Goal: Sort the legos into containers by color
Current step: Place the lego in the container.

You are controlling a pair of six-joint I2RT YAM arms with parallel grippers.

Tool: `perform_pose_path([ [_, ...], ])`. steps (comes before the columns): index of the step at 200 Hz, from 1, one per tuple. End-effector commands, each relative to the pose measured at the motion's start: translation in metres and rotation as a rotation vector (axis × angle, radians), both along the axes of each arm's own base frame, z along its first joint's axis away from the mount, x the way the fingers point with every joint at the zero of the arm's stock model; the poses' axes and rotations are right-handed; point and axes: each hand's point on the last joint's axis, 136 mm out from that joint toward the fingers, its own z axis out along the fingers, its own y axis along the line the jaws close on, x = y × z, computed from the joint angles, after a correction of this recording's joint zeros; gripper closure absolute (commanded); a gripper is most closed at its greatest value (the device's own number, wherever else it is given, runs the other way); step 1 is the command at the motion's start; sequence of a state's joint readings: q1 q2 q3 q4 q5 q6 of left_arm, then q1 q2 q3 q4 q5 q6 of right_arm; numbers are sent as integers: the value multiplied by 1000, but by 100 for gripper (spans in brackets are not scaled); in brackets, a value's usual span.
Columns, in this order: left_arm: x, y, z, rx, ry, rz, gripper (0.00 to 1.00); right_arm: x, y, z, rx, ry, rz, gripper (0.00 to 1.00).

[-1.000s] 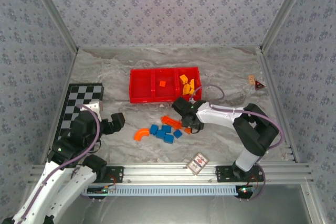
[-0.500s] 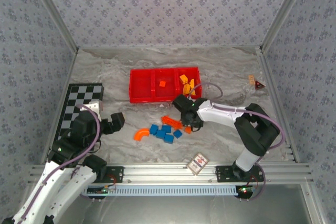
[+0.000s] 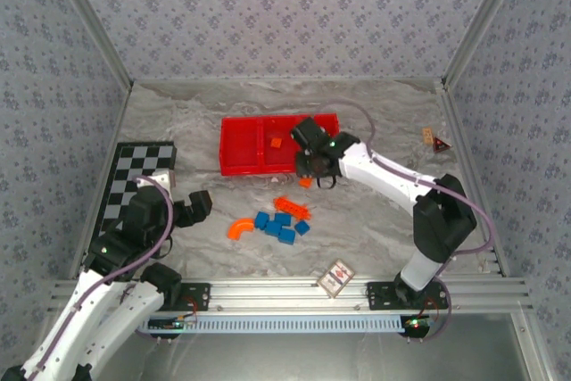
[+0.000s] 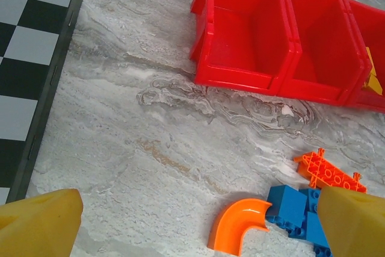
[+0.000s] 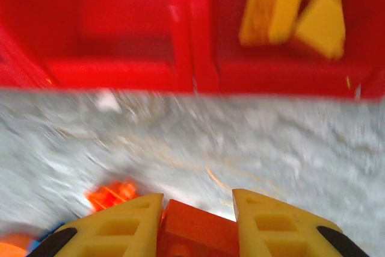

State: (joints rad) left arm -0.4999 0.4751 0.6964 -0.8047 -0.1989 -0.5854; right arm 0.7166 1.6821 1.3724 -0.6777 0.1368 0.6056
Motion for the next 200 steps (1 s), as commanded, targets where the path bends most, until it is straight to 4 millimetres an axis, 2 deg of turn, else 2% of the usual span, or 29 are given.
perform_pose_path([
  [1,0,1,3,8,-12,1,0,28,14,14,-8,-7,114,79],
  [30,-1,2,5,5,-21,6,0,70,33,18,-5,4,176,79],
  [58,-2,4,6,4,-27,9,0,103,45,9,-13,30,198,79],
  [93,-2,4,7,1,-33,8,0,126,60,-11,-2,53,216,78],
  [122,-2,4,6,6,-29,9,0,129,68,-30,12,90,235,71],
  [135,-2,3,6,5,-27,8,0,128,69,-35,1,95,246,65],
  [156,-2,3,6,5,-29,9,0,126,69,-33,-6,94,259,56],
  [173,-2,3,5,6,-26,9,0,124,68,-27,-10,90,263,54],
  [200,-1,3,5,7,-22,9,0,120,66,-10,7,72,255,44],
])
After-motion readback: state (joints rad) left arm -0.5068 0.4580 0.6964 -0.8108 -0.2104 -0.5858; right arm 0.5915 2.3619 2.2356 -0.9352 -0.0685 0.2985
